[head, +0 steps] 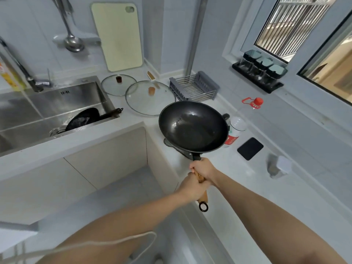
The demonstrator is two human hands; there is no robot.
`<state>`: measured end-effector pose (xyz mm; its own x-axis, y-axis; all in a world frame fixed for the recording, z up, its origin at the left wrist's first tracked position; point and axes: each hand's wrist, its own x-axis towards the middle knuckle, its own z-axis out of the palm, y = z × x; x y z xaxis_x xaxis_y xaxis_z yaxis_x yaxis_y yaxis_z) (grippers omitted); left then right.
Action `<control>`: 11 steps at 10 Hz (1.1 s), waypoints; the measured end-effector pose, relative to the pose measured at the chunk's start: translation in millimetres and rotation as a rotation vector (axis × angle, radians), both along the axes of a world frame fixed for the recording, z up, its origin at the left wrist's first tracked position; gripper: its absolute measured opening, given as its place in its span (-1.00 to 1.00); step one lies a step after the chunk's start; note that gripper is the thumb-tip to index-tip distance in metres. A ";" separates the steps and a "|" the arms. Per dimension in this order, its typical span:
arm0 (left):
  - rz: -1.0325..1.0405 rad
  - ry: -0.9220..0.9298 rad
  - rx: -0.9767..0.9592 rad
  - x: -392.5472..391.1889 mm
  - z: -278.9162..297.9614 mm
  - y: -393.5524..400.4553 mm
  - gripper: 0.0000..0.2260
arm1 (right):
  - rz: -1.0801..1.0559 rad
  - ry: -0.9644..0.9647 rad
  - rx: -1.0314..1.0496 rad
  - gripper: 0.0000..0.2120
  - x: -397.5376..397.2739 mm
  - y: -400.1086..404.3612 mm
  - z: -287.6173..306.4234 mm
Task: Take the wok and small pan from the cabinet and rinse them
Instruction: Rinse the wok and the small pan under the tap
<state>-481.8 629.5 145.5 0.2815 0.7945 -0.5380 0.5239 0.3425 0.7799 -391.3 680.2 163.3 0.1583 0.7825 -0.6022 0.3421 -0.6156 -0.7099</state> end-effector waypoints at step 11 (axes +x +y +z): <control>0.017 -0.377 -0.523 -53.8 -35.2 41.1 -0.74 | 0.060 -0.680 0.212 -0.66 -5.0 5.9 -35.6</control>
